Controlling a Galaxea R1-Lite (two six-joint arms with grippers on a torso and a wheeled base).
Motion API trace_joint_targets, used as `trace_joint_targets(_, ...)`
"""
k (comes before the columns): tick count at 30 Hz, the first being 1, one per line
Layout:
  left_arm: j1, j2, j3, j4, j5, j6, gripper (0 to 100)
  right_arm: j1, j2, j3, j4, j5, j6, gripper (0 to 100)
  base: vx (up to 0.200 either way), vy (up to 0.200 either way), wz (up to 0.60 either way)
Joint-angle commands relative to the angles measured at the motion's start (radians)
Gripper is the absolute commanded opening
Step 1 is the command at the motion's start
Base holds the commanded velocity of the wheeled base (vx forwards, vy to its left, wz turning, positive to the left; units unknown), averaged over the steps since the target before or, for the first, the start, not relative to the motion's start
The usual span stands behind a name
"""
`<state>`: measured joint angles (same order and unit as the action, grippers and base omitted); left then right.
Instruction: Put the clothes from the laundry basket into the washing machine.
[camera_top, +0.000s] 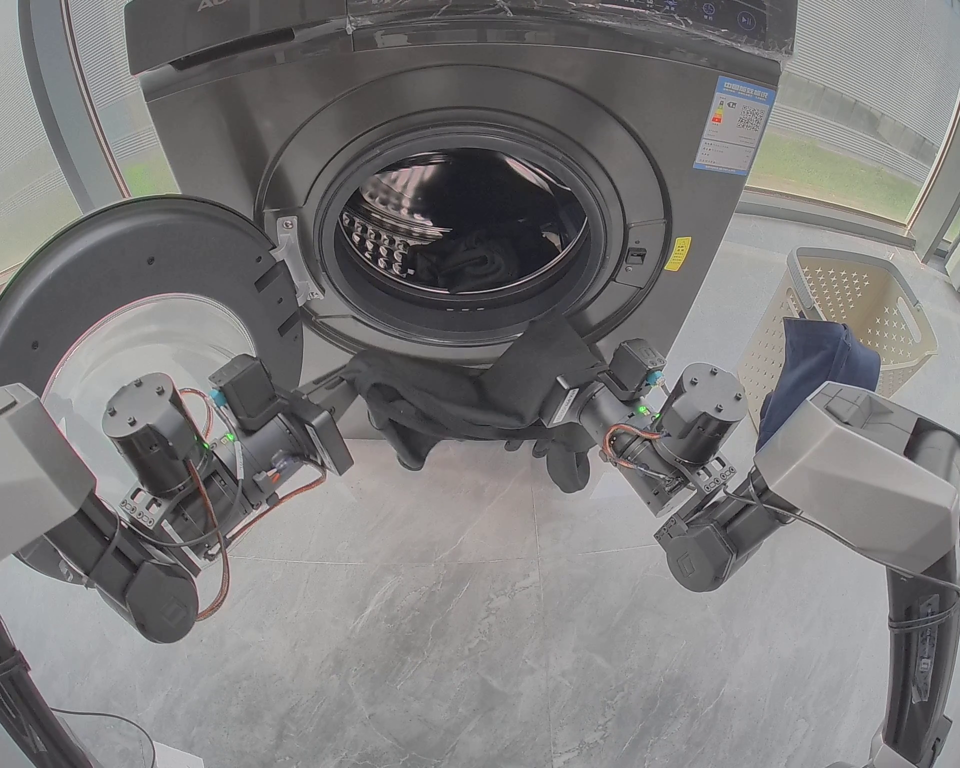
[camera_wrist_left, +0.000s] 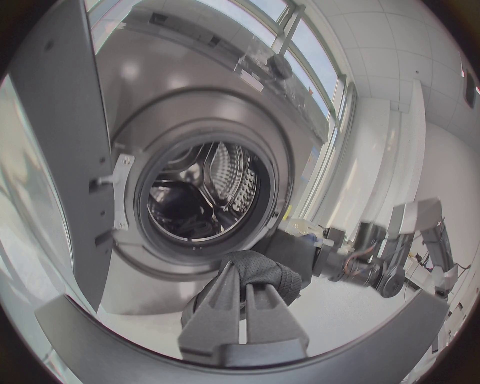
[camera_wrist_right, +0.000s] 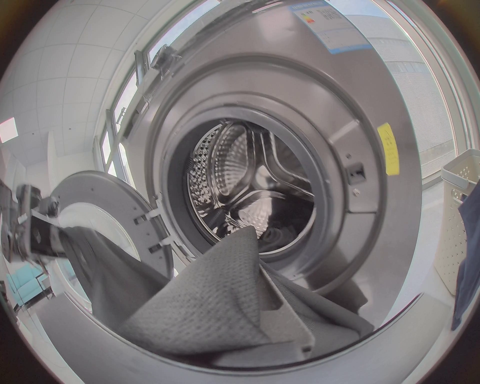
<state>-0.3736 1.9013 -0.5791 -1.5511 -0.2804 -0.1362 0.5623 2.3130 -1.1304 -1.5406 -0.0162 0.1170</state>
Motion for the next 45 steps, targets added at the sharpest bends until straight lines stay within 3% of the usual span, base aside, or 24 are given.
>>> trace_joint_targets(1, -0.004, 0.078, 0.024, 0.000, -0.003, 0.010, 0, 0.036, -0.063, 0.004, 0.001, -0.004, 0.001, 0, 0.000, 0.000, 0.00)
trace_joint_targets(5, -0.002, 0.105, 0.030, -0.001, -0.005, 0.020, 0, 0.053, -0.076, 0.003, 0.005, -0.005, 0.003, 0, 0.000, 0.000, 0.00)
trace_joint_targets(6, -0.001, 0.110, 0.032, -0.001, -0.005, 0.023, 100, 0.053, -0.078, 0.003, 0.005, -0.005, 0.001, 0, 0.000, 0.000, 0.00)
trace_joint_targets(14, -0.013, 0.127, 0.097, -0.001, -0.013, 0.024, 100, 0.050, -0.086, -0.003, 0.005, -0.005, 0.003, 0, 0.000, 0.000, 0.00)
trace_joint_targets(25, -0.018, 0.154, 0.190, 0.000, -0.077, 0.101, 100, 0.048, -0.090, -0.022, 0.010, -0.007, 0.006, 0, 0.000, 0.000, 0.00)
trace_joint_targets(31, -0.013, 0.160, 0.220, 0.000, -0.097, 0.119, 100, 0.050, -0.090, -0.020, 0.008, -0.008, 0.006, 0, 0.000, 0.000, 0.00)
trace_joint_targets(38, -0.001, 0.163, 0.268, 0.002, -0.161, 0.138, 100, 0.041, -0.101, -0.026, 0.007, -0.008, 0.007, 0, 0.000, 0.000, 0.00)
trace_joint_targets(42, -0.002, 0.185, 0.294, 0.000, -0.206, 0.211, 100, 0.048, -0.103, -0.012, -0.001, -0.011, 0.020, 0, 0.000, 0.000, 0.00)
trace_joint_targets(45, -0.016, 0.199, 0.257, -0.001, -0.200, 0.219, 100, 0.057, -0.104, -0.002, -0.001, -0.031, 0.033, 0, 0.000, 0.000, 0.00)
